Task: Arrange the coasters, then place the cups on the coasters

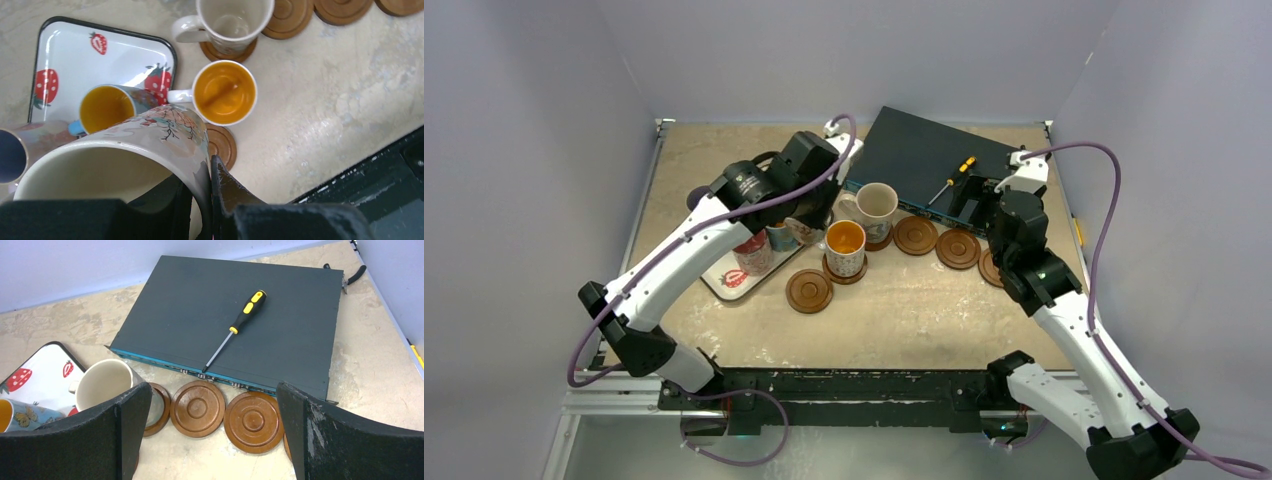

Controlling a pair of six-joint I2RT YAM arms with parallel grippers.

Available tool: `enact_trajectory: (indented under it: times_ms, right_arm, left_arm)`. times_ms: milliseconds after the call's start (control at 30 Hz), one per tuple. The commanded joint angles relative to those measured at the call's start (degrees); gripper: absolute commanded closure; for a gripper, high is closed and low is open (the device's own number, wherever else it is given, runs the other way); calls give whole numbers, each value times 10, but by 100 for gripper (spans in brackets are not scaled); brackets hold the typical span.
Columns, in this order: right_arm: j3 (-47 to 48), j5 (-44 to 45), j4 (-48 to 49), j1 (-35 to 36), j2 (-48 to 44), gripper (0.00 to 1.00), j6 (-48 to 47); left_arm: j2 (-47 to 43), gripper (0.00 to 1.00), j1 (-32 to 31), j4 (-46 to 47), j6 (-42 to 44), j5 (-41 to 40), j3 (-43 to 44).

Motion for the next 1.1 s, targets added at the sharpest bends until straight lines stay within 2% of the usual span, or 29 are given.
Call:
enact_trajectory:
  times_ms: [0, 200, 400, 533, 833, 1067]
  right_arm:
    - [24, 21, 5, 1, -8, 2, -7]
    - [29, 24, 0, 1, -9, 2, -4]
    - [29, 24, 0, 1, -15, 2, -3]
    - [33, 21, -3, 1, -14, 2, -1]
    - [26, 13, -1, 1, -17, 2, 6]
    - [23, 14, -3, 1, -22, 2, 4]
  left_arm:
    - [-29, 100, -45, 8, 4, 8, 18]
    - [-50, 100, -115, -12, -7, 14, -26]
    - [-91, 100, -132, -23, -15, 27, -80]
    - [-103, 100, -151, -31, -14, 3, -130]
    - [-137, 100, -154, 109, -13, -61, -256]
    - [-134, 100, -147, 179, -53, -96, -297]
